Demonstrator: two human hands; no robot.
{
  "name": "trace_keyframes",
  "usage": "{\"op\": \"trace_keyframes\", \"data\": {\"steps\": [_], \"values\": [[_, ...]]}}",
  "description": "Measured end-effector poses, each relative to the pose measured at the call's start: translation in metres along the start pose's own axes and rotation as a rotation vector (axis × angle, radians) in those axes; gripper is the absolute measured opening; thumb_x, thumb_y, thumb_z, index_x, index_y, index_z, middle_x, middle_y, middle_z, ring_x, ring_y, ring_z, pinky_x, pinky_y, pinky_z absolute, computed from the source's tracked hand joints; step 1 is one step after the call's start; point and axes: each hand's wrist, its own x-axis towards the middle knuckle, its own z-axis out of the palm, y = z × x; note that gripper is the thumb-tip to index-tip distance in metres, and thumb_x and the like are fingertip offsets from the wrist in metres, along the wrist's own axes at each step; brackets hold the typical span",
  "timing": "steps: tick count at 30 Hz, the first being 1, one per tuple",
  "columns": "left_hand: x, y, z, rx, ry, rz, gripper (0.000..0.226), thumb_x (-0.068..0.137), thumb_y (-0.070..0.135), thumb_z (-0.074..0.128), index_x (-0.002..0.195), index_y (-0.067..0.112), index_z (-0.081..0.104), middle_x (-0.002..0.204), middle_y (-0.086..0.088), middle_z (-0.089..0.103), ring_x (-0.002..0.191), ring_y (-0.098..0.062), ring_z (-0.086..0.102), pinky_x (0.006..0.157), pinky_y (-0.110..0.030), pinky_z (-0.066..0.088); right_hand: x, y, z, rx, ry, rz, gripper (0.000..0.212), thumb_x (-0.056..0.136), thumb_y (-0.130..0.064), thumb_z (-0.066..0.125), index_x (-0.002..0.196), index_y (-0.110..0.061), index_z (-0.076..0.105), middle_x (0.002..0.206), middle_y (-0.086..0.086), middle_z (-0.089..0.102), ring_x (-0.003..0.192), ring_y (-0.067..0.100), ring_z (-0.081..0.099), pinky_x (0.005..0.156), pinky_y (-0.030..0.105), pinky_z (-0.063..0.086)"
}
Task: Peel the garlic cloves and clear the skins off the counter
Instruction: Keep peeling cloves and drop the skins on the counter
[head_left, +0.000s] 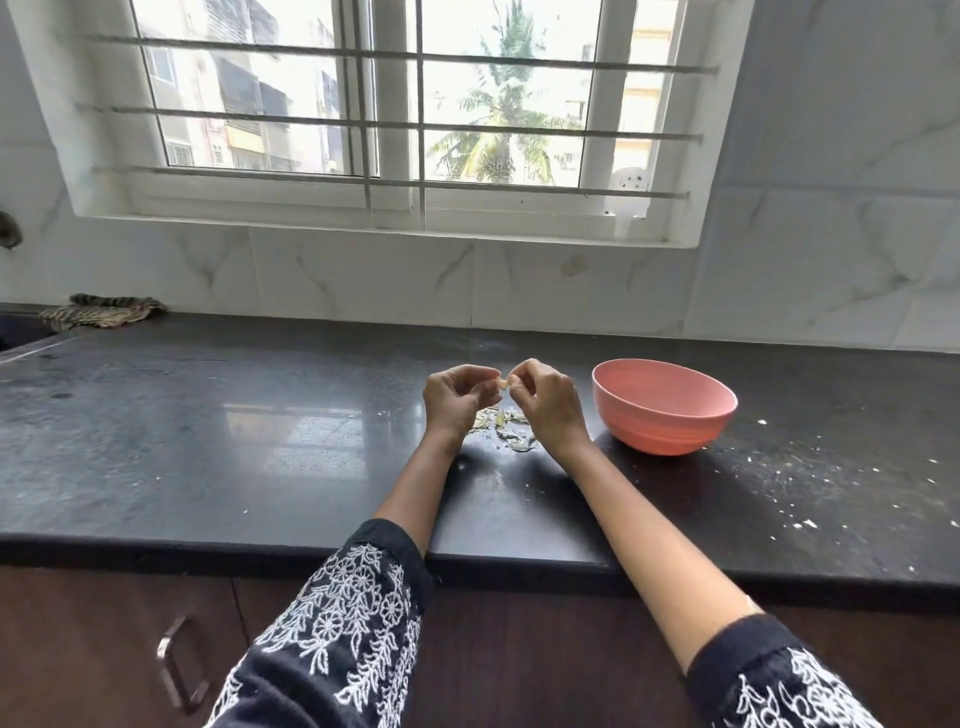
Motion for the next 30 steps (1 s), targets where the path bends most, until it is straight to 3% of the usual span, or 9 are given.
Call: {"op": "trace_keyframes", "data": {"steps": [7, 11, 15, 20, 24, 30], "values": [[-0.0031, 0.0029, -0.0002, -0.037, -0.058, -0.026, 0.010, 0.078, -0.007, 0.067, 0.087, -0.002, 0.065, 0.071, -0.009, 0.064, 0.056, -0.004, 0.064, 0.061, -0.017, 0.055, 0.0001, 0.0005, -0.0019, 0.011, 0.049, 0.016, 0.010, 0.088, -0.014, 0.056, 0.083, -0.008, 0.061, 0.077, 0.004, 0.063, 0.071, 0.021, 0.054, 0.062, 0.031, 0.038], [-0.0030, 0.0021, 0.0004, -0.043, -0.096, -0.046, 0.011, 0.080, -0.002, 0.067, 0.076, 0.007, 0.065, 0.059, 0.003, 0.068, 0.054, -0.005, 0.064, 0.059, -0.017, 0.054, -0.0014, -0.0025, -0.0025, 0.042, 0.047, 0.034, 0.011, 0.088, -0.015, 0.057, 0.083, -0.007, 0.062, 0.072, 0.000, 0.059, 0.067, 0.017, 0.051, 0.060, 0.027, 0.034], [-0.0023, 0.0007, 0.0017, -0.042, -0.135, -0.073, 0.009, 0.084, -0.002, 0.064, 0.083, 0.007, 0.065, 0.060, 0.002, 0.069, 0.056, -0.007, 0.065, 0.065, -0.019, 0.057, -0.0015, -0.0038, -0.0022, 0.087, 0.045, 0.077, 0.012, 0.088, -0.019, 0.059, 0.085, -0.007, 0.063, 0.069, -0.004, 0.056, 0.064, 0.016, 0.051, 0.061, 0.027, 0.036], [-0.0037, 0.0008, 0.0046, -0.087, -0.182, -0.073, 0.018, 0.084, -0.004, 0.063, 0.101, -0.009, 0.064, 0.067, -0.001, 0.071, 0.063, -0.010, 0.068, 0.067, -0.020, 0.057, -0.0024, -0.0034, -0.0022, 0.018, 0.062, 0.098, 0.015, 0.088, -0.025, 0.059, 0.086, -0.010, 0.061, 0.075, 0.000, 0.061, 0.069, 0.018, 0.055, 0.064, 0.032, 0.042], [-0.0068, 0.0040, 0.0046, -0.168, -0.197, -0.039, 0.014, 0.084, -0.002, 0.063, 0.097, -0.007, 0.066, 0.073, -0.004, 0.073, 0.071, -0.015, 0.070, 0.071, -0.023, 0.056, -0.0028, -0.0042, -0.0025, -0.014, 0.065, 0.093, 0.015, 0.089, -0.024, 0.057, 0.088, -0.010, 0.061, 0.081, 0.004, 0.065, 0.073, 0.020, 0.056, 0.063, 0.030, 0.040], [-0.0055, 0.0042, 0.0045, -0.164, -0.128, -0.060, 0.009, 0.086, -0.003, 0.060, 0.081, 0.002, 0.065, 0.065, -0.001, 0.071, 0.064, -0.012, 0.069, 0.066, -0.020, 0.056, -0.0033, -0.0050, -0.0006, -0.011, 0.050, 0.067, 0.014, 0.088, -0.025, 0.059, 0.088, -0.011, 0.061, 0.078, 0.001, 0.063, 0.070, 0.017, 0.055, 0.064, 0.031, 0.041]]}}
